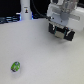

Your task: Open the kcup holder, insert the kcup into the holder, and close the kcup holder

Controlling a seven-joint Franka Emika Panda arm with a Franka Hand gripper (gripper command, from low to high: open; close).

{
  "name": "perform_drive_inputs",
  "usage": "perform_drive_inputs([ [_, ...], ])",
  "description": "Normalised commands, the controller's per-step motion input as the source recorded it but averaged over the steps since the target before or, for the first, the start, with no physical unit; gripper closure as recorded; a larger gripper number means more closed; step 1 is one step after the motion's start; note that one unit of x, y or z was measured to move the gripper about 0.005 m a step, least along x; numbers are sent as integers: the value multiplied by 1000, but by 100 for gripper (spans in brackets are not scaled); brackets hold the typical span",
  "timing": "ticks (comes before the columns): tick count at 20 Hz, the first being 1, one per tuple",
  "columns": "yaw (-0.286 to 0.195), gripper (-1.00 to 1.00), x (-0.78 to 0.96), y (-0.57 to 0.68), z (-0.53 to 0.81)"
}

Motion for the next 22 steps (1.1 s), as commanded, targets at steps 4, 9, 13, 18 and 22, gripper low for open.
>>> perform_drive_inputs([
  [4,-87,100,924,-371,118],
  [9,-83,100,880,-318,60],
  [13,-91,-100,270,29,74],
  [18,-149,-100,382,-225,335],
  [22,-207,-100,422,-486,327],
])
